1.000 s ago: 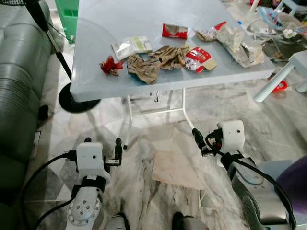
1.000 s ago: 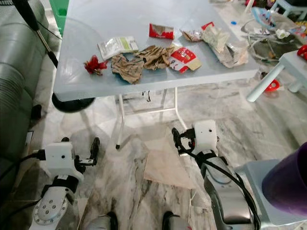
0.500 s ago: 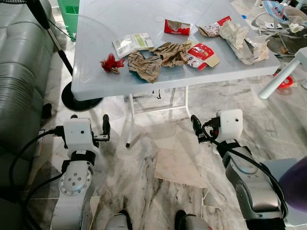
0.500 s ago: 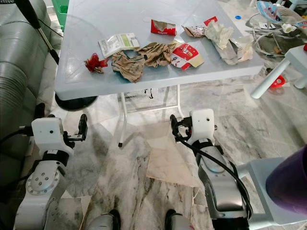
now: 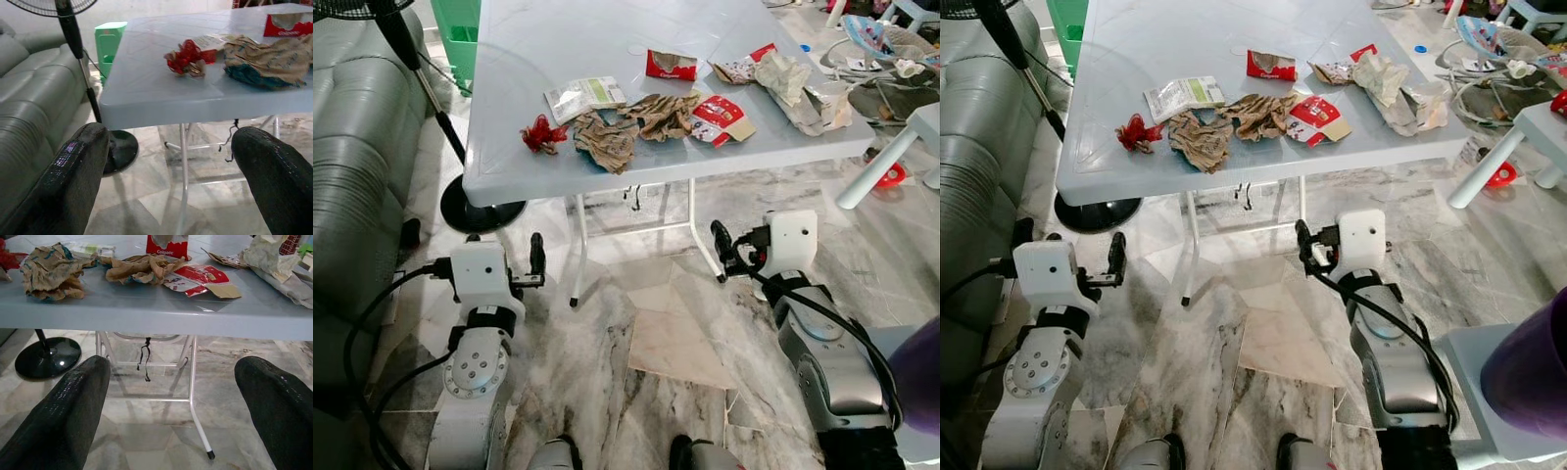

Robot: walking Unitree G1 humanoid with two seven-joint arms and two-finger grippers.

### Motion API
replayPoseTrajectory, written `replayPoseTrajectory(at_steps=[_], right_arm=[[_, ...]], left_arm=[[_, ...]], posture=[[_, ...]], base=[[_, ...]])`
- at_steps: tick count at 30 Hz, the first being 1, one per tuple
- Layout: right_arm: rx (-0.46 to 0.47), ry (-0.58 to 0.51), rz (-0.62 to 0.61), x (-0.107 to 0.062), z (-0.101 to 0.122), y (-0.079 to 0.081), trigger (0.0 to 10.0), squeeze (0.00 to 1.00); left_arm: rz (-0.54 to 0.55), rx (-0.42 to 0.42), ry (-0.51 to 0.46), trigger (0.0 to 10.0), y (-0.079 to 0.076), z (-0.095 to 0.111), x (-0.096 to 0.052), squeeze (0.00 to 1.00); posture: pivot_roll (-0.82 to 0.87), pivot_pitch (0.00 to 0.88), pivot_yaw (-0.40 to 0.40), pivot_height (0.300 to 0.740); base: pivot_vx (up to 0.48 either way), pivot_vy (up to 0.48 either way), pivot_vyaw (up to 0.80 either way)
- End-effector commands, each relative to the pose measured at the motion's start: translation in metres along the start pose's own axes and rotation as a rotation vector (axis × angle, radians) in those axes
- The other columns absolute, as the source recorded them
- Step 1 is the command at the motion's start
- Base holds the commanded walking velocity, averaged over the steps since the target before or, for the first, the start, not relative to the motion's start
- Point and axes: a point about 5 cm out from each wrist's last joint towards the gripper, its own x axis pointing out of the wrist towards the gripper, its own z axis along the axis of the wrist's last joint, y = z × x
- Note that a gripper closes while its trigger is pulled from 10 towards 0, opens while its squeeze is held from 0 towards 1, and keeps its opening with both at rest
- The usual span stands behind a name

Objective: Picking trash to rubbish bin

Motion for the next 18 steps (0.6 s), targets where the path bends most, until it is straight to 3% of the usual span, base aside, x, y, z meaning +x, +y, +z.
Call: replayPoseTrajectory(at_steps=[1, 18], right_arm=[[0.001, -0.006, 0.003, 0.0012, 0.0006, 0.001, 10.0, 0.0], [-0.006, -0.02, 0.005, 0.0021, 0.0013, -0.0013, 10.0, 0.0]], left_arm=[[0.011, -0.011, 0.002, 10.0, 0.004, -0.0008, 0.0017, 0.0], [0.017, -0.016, 0.026, 10.0, 0.0018, -0.0065, -0.001, 0.0]], posture=[[0.09, 0.137, -0.006, 0.74], [0.08, 0.142, -0.005, 0.74]], base=[[0.304, 0.0, 0.0], [0.34, 0.0, 0.0]])
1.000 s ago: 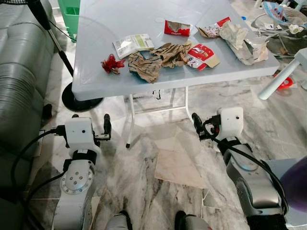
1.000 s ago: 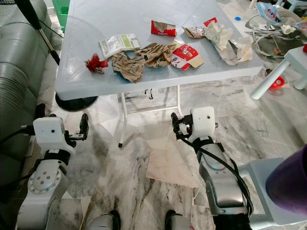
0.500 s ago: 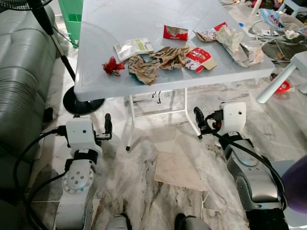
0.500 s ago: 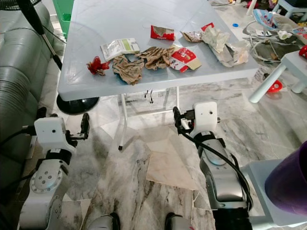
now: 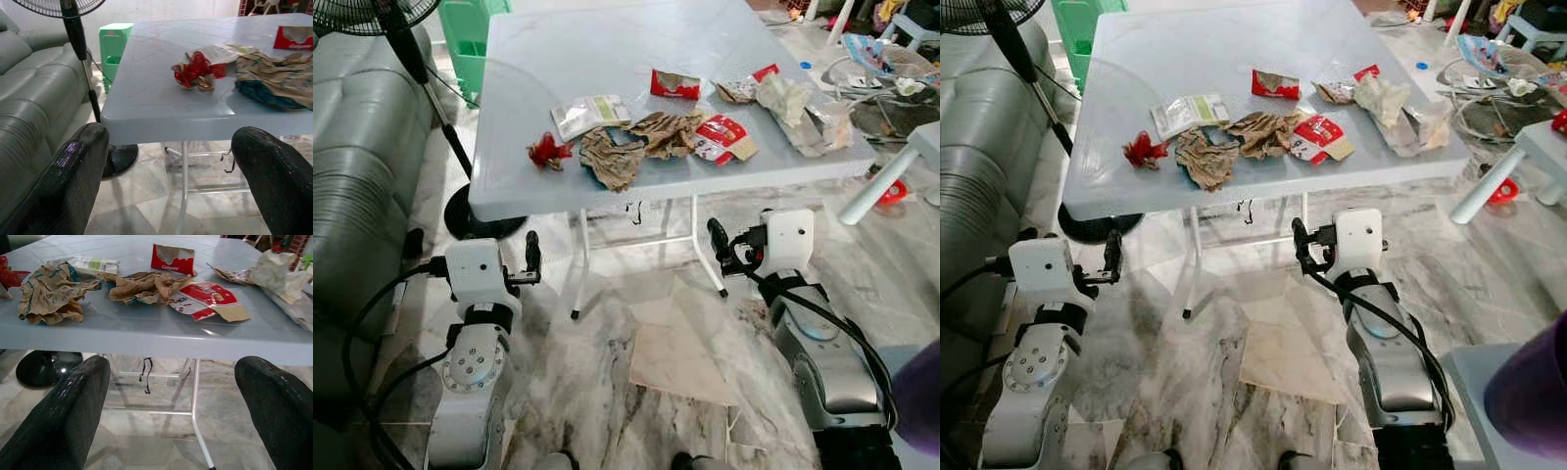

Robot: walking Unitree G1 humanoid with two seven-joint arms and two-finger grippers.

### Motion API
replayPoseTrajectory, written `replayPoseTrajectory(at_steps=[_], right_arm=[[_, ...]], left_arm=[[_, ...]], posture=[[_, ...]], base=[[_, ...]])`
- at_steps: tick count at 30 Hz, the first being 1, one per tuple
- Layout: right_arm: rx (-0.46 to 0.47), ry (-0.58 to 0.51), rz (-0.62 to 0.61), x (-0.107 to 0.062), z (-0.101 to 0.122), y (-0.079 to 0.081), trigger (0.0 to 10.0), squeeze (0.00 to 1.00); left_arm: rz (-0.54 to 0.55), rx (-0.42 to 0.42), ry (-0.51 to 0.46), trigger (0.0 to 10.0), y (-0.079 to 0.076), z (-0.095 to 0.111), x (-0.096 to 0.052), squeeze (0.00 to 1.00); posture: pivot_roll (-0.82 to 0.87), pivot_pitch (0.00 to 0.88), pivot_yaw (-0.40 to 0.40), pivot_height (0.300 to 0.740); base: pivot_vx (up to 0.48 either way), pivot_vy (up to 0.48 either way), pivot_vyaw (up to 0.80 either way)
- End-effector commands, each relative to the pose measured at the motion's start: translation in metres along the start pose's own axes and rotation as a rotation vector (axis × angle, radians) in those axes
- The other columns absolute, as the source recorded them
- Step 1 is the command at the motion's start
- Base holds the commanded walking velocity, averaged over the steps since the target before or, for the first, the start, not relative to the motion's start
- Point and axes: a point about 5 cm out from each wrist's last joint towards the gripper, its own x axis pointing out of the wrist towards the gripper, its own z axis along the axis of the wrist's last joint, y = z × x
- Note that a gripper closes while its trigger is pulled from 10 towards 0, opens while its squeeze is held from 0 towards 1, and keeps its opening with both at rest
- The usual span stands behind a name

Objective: Picking trash to rubbish bin

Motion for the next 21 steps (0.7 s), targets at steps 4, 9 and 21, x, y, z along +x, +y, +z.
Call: replayPoseTrajectory(at_steps=[4, 9, 21], right_arm=[[-0.005, -0.013, -0.002, 0.0021, 0.0028, -0.0031, 10.0, 0.0], [-0.007, -0.018, 0.004, 0.0021, 0.0032, -0.0003, 10.0, 0.0], [-0.005, -0.018, 0.013, 0.0039, 0.0026, 0.0013, 10.0, 0.0]], left_arm=[[0.017, 0.01, 0.015, 10.0, 0.0042, -0.0036, -0.0003, 0.0], [0.017, 0.007, 0.014, 10.0, 0.0032, -0.0034, 0.0009, 0.0], [0.033, 0.009, 0.015, 10.0, 0.0048, -0.0045, 0.0022, 0.0]], posture=[[0.08, 0.143, -0.004, 0.74], [0.08, 0.139, -0.004, 0.74], [0.08, 0.129, -0.011, 0.74]], base=[[0.366, 0.0, 0.0], [0.363, 0.0, 0.0], [0.316, 0.0, 0.0]])
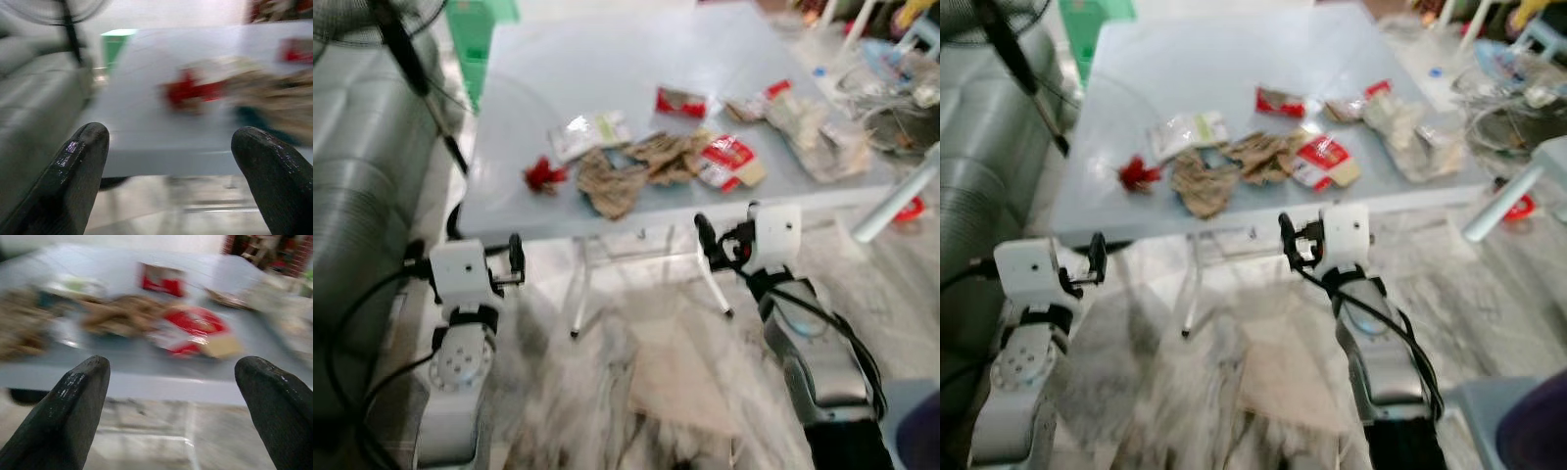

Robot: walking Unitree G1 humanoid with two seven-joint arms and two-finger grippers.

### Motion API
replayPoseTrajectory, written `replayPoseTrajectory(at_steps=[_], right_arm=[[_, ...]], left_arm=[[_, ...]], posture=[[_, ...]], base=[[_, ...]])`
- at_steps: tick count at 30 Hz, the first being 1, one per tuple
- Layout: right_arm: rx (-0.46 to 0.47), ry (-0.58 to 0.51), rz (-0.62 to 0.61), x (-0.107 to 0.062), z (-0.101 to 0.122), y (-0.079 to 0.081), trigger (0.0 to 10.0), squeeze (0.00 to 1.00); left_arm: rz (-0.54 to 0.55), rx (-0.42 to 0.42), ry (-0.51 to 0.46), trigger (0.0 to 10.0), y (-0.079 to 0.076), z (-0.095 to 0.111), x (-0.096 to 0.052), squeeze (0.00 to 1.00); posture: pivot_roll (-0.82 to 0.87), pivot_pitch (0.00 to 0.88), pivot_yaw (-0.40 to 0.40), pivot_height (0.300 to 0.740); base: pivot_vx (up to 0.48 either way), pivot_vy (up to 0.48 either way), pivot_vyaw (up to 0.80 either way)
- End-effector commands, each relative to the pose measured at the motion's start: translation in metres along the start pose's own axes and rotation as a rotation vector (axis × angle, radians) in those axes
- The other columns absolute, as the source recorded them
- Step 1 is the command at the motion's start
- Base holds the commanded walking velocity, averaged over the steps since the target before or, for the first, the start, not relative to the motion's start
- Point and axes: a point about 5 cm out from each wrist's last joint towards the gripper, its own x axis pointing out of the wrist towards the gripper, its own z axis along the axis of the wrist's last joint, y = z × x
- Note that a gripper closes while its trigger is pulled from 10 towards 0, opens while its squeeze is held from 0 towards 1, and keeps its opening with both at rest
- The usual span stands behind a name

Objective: Picking trash to rubbish bin

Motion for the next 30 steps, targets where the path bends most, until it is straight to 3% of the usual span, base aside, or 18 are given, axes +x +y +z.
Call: replayPoseTrajectory(at_steps=[1, 13, 18, 25, 30], right_arm=[[0.01, -0.027, 0.026, 0.002, 0.006, 0.008, 10.0, 0.0], [0.004, -0.034, 0.038, 0.002, 0.007, 0.009, 10.0, 0.0], [-0.01, -0.039, 0.05, 0.002, 0.008, 0.01, 10.0, 0.0], [-0.016, -0.035, 0.049, 0.002, 0.007, 0.01, 10.0, 0.0], [-0.006, -0.031, 0.036, 0.003, 0.006, 0.008, 10.0, 0.0]], left_arm=[[0.042, 0.022, -0.013, 10.0, 0.012, 0.002, 0.001, 0.0], [0.137, 0.079, -0.018, 10.0, 0.017, 0.001, 0.0, 0.0], [0.116, 0.087, -0.009, 10.0, 0.012, -0.001, 0.0, 0.0], [0.096, 0.087, -0.001, 10.0, 0.008, -0.002, 0.001, 0.0], [0.073, 0.064, 0.002, 10.0, 0.007, -0.002, 0.001, 0.0]], posture=[[0.08, 0.128, -0.013, 0.74], [0.08, 0.127, -0.014, 0.74], [0.07, 0.123, -0.014, 0.74], [0.07, 0.123, -0.014, 0.74], [0.07, 0.117, -0.013, 0.74]], base=[[0.334, 0.0, 0.0], [0.028, 0.0, 0.0], [0.0, 0.0, 0.08], [0.0, 0.0, 0.8], [0.0, 0.0, 0.0]])
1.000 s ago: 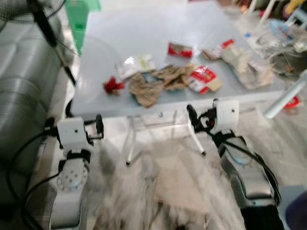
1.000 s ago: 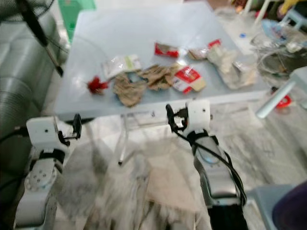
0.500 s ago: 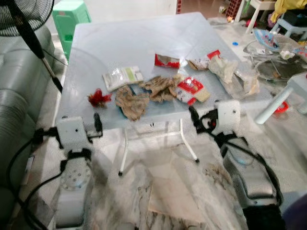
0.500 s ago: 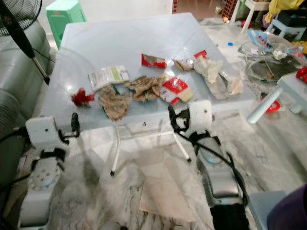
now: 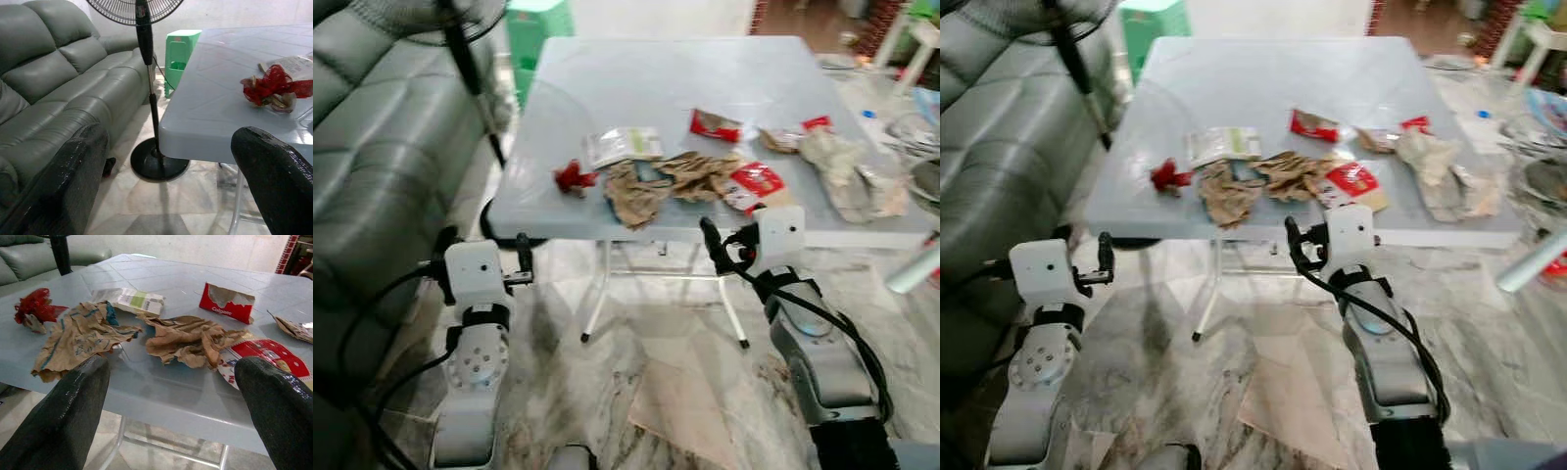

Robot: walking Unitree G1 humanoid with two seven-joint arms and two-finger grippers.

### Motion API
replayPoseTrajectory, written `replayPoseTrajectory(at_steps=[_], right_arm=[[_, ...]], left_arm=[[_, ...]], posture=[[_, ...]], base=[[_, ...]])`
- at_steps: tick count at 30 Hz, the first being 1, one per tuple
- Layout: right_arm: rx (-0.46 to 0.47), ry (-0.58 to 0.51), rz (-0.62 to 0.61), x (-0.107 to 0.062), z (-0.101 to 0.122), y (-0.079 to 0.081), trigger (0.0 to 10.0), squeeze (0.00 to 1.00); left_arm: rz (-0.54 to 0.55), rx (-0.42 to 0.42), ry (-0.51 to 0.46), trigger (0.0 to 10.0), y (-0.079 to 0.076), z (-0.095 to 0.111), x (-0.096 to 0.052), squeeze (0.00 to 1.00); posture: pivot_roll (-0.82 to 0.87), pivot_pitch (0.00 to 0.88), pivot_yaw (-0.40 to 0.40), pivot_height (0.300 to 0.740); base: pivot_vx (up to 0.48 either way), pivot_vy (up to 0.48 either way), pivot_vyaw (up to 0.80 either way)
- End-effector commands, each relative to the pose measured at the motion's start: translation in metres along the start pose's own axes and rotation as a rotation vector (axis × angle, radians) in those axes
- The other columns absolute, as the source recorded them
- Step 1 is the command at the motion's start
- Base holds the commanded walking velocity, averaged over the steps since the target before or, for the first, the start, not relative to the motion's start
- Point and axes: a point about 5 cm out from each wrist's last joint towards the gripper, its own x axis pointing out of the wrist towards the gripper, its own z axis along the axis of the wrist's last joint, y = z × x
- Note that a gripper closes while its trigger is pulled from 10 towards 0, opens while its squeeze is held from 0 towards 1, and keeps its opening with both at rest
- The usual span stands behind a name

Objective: Picking trash to rubbish bin

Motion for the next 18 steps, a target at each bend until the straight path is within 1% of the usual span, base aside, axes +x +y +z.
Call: replayPoseTrajectory(at_steps=[1, 3, 16, 18], right_arm=[[-0.006, -0.004, -0.023, -0.0004, 0.0014, -0.0058, 10.0, 0.0], [-0.005, -0.005, -0.024, 0.0005, 0.0015, -0.0053, 10.0, 0.0], [-0.005, -0.008, -0.022, 0.0017, 0.0016, -0.0035, 10.0, 0.0], [-0.005, -0.008, -0.022, 0.0017, 0.0016, -0.0031, 10.0, 0.0]], left_arm=[[-0.026, -0.009, 0.006, 10.0, -0.005, -0.0002, 0.0006, 0.0], [-0.037, -0.011, 0.003, 10.0, -0.0058, 0.0001, 0.0006, 0.0], [-0.036, -0.018, 0.001, 10.0, -0.0059, 0.0002, 0.0016, 0.0], [-0.033, -0.026, 0.002, 10.0, -0.0058, 0.0, 0.0015, 0.0]], posture=[[0.07, 0.115, -0.012, 0.74], [0.07, 0.113, -0.011, 0.74], [0.07, 0.109, -0.01, 0.74], [0.07, 0.109, -0.01, 0.74]], base=[[0.0, 0.0, 0.0], [0.0, 0.0, 0.0], [0.0, -0.253, 0.0], [0.0, 0.0, 0.0]])
